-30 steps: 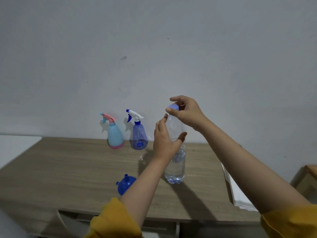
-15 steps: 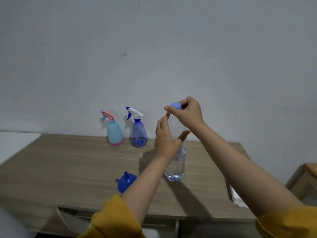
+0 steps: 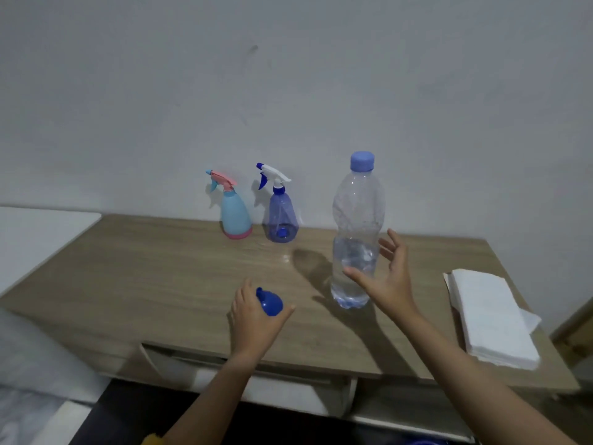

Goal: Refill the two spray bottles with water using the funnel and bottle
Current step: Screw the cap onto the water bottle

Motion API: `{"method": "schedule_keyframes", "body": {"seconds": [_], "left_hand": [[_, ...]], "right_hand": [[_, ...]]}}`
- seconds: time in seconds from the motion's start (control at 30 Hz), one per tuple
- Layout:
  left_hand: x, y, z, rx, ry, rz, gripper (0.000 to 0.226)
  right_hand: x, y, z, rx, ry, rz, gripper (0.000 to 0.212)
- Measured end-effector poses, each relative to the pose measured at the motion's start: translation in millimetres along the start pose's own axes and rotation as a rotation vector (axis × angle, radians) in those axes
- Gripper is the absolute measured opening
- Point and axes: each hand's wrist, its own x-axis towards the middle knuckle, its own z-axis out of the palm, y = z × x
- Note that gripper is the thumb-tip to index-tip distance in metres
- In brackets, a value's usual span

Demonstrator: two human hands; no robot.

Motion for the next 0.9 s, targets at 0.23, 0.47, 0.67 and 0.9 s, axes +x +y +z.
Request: {"method": "schedule_keyframes", "body": {"seconds": [0.23, 0.47, 0.67, 0.9], "left_hand": [[19, -38, 9, 0.004, -0.122, -0.09, 0.1], [35, -42, 19, 0.066, -0.141, 0.013, 0.078], [73, -3, 47, -0.009, -0.151, 0.104, 0.063], [143, 76, 100, 0.02, -0.225, 0.26, 0.056]], "right_hand": [[2, 20, 30, 0.0, 0.063, -0.015, 0.127], [11, 31, 50, -0.038, 0.202, -0.037, 0.089], [39, 39, 47, -0.035, 0.288, 0.038, 0.086], [104, 51, 36, -0.067, 0.368, -0.064, 0.089]]}}
